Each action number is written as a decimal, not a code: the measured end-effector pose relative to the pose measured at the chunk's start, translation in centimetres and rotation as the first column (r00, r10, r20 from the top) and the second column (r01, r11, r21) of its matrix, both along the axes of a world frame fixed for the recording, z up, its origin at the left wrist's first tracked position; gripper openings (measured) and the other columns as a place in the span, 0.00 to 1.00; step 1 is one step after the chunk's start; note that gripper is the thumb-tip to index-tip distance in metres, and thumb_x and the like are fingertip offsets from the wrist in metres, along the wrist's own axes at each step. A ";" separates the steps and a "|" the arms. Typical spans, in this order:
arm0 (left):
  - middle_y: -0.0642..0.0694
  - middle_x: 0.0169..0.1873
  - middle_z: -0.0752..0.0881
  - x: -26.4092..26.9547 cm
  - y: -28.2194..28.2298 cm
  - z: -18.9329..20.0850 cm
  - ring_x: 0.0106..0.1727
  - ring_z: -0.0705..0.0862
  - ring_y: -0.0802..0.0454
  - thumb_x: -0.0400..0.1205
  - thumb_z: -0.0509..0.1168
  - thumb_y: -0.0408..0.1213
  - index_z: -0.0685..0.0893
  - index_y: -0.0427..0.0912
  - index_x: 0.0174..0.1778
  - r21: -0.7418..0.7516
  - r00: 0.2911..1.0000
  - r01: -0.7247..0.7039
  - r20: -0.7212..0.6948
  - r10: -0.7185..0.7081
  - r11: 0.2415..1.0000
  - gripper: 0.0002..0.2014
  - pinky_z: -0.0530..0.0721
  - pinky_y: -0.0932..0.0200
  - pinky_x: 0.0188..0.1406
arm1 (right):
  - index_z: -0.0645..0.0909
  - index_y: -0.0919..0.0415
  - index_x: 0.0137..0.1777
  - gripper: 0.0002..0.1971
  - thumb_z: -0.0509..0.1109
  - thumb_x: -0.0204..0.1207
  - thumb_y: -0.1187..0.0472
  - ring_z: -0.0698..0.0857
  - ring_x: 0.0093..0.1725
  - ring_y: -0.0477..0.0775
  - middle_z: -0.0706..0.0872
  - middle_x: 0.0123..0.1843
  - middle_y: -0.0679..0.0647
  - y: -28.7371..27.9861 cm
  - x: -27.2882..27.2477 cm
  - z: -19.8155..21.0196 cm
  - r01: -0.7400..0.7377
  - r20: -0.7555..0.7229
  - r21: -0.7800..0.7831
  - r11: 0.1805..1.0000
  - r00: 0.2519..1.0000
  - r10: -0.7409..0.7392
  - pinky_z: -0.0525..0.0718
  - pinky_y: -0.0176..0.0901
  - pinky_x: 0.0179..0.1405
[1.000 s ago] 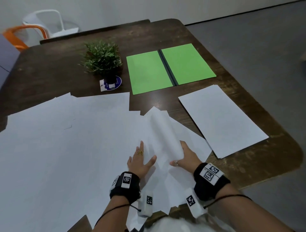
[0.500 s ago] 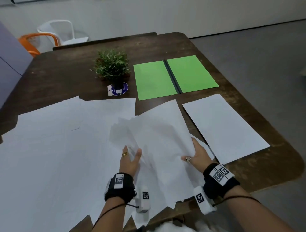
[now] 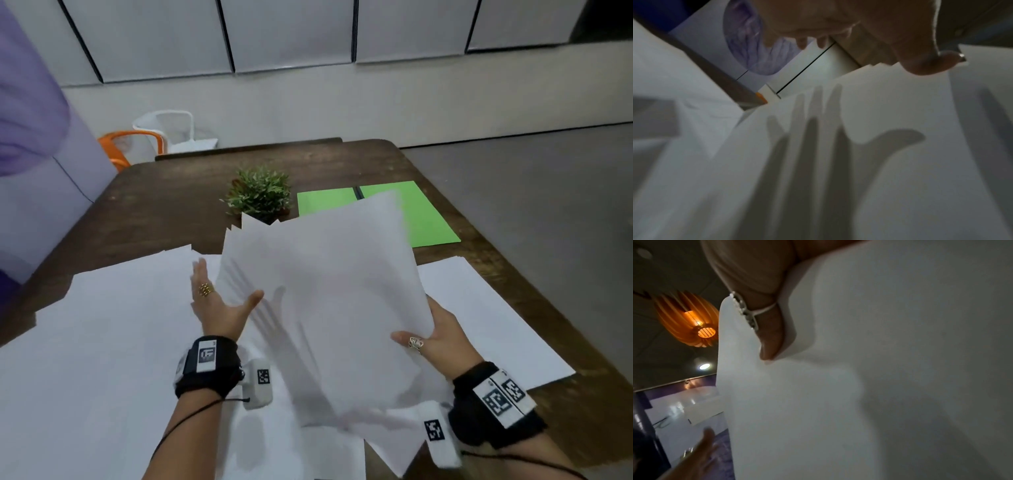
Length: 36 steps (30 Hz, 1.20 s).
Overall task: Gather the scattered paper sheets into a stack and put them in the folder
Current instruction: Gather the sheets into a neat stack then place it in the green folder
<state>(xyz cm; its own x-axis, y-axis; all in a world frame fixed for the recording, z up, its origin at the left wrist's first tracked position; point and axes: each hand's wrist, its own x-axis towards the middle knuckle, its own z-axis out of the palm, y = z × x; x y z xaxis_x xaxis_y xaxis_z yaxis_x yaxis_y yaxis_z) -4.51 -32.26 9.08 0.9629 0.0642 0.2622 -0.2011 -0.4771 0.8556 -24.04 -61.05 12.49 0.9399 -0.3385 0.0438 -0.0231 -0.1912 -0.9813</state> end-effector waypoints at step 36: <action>0.52 0.38 0.82 2.1 1.9 18.7 0.40 0.80 0.80 0.73 0.72 0.24 0.81 0.42 0.47 0.097 0.879 0.207 0.419 -0.229 0.973 0.12 0.73 0.84 0.42 | 0.80 0.53 0.52 0.37 0.88 0.39 0.60 0.89 0.43 0.39 0.91 0.44 0.44 -2.7 9.1 7.6 -0.029 0.174 0.119 0.992 0.985 0.008 0.86 0.32 0.39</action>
<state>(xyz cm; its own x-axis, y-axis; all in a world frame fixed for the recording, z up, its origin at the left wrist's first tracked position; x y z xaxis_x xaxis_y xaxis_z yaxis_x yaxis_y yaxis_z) -2.45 -30.32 27.77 0.7469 -0.1575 0.6460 -0.6433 -0.4169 0.6421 -14.89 -63.76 20.10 0.9280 -0.3337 0.1655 0.1508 -0.0695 -0.9861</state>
